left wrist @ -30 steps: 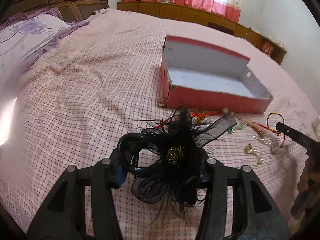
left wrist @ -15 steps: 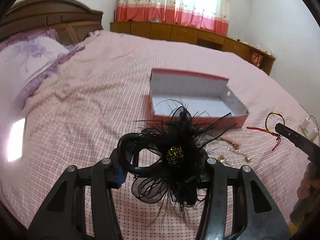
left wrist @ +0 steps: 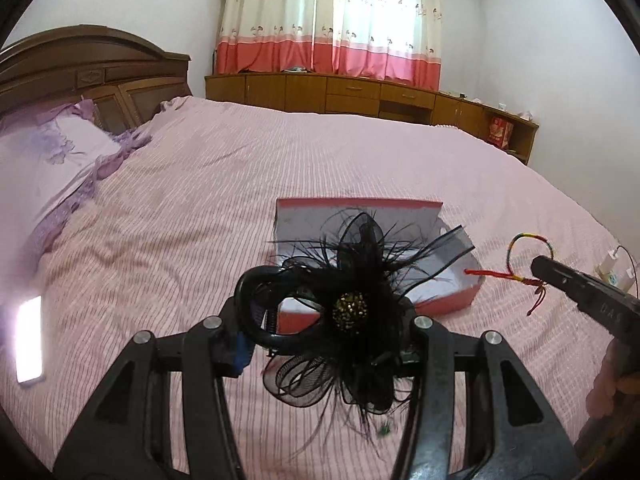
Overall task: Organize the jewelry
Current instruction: 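Carry both held items into the shoebox and open both grippers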
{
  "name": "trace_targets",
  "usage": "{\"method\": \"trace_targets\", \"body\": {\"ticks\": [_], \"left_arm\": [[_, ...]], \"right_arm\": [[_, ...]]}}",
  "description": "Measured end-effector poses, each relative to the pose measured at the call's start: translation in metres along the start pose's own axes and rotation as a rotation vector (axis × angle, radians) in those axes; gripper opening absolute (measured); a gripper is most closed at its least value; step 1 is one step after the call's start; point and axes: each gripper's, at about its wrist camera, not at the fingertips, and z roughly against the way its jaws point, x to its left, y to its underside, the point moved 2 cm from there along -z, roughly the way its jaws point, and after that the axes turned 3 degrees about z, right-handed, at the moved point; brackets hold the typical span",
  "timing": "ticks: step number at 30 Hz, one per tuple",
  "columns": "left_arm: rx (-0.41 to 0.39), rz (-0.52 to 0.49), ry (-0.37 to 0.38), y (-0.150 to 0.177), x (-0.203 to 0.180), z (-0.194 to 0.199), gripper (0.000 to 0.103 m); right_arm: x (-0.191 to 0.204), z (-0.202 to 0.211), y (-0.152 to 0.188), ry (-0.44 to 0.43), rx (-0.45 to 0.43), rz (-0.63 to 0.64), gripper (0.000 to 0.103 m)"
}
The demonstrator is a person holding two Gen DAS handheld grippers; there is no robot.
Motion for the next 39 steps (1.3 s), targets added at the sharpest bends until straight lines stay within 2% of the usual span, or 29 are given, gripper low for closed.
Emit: {"method": "trace_targets", "body": {"ticks": [7, 15, 30, 39], "left_arm": [[-0.006, 0.002, 0.012, -0.021, -0.011, -0.042, 0.043], [-0.01, 0.003, -0.017, -0.024, -0.013, -0.089, 0.043], [0.044, 0.012, -0.075, -0.031, -0.016, -0.16, 0.043], [0.133, 0.025, -0.098, -0.025, -0.018, -0.187, 0.045]], "right_arm": [[-0.006, -0.042, -0.023, -0.008, 0.017, -0.012, 0.005], [-0.021, -0.097, -0.038, 0.011, 0.04, -0.03, 0.005], [-0.047, -0.181, -0.049, 0.093, 0.106, -0.003, 0.005], [-0.052, -0.208, -0.045, 0.09, 0.156, 0.004, 0.006]]}}
